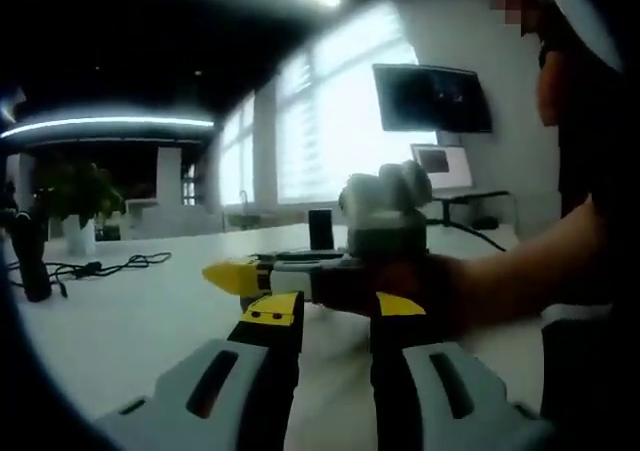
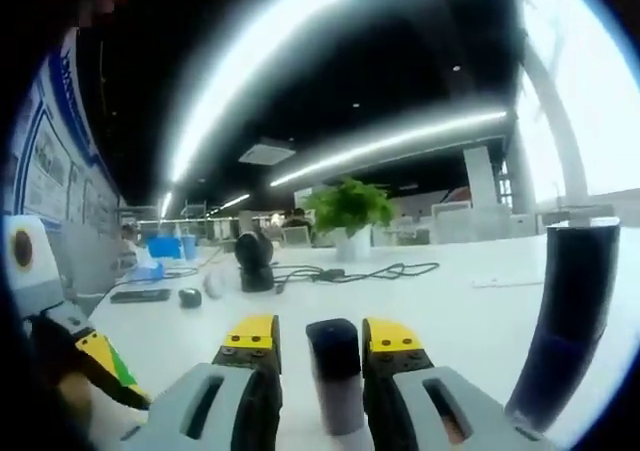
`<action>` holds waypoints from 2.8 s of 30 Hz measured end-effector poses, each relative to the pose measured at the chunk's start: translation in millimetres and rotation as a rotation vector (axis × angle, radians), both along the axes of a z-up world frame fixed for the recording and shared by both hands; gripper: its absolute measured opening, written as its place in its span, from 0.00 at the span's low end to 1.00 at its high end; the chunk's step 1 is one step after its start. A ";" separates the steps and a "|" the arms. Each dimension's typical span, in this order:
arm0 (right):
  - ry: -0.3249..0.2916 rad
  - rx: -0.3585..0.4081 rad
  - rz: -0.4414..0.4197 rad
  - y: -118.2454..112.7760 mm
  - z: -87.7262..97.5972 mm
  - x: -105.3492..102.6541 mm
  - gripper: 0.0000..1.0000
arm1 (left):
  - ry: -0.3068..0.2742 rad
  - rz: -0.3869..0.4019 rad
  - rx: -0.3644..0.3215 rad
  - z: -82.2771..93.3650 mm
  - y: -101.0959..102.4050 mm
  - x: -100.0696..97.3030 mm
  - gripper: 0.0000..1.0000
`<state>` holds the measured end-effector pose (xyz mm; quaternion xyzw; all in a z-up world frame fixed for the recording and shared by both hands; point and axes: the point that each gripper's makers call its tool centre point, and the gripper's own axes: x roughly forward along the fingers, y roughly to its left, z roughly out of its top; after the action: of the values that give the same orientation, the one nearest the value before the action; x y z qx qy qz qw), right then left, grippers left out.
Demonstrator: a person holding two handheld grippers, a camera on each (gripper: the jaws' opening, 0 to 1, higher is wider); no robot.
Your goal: Pick up cosmetic bottle twist off cap place on table pick up cap screw tight cap place on table
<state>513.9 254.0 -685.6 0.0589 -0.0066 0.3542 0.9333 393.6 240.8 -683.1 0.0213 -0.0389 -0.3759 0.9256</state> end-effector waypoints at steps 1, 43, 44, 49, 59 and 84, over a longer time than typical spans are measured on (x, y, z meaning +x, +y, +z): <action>-0.004 0.020 0.005 -1.3 3.2 -3.2 0.25 | 0.002 0.000 -0.005 0.3 0.3 0.6 0.17; -0.085 -0.035 -0.087 -128.0 6.1 -108.8 0.25 | 0.053 0.033 -0.088 0.7 13.9 17.2 0.17; -0.086 -0.040 -0.087 -129.2 5.6 -109.0 0.25 | 0.050 0.033 -0.084 0.7 13.3 17.0 0.17; -0.092 -0.081 -0.080 -127.1 2.3 -111.2 0.25 | 0.044 0.028 -0.073 0.5 10.4 15.5 0.19; -0.084 -0.047 -0.114 -135.0 5.3 -107.5 0.25 | 0.036 0.002 -0.038 -0.8 3.1 10.6 0.22; -0.078 -0.031 -0.126 -138.1 5.5 -104.7 0.25 | 0.140 -0.020 -0.014 -14.4 -22.8 18.7 0.22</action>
<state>409.3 115.9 -680.2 0.0300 -0.0411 0.2967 0.9536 412.3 218.0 -697.5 -0.0118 0.0231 -0.3852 0.9225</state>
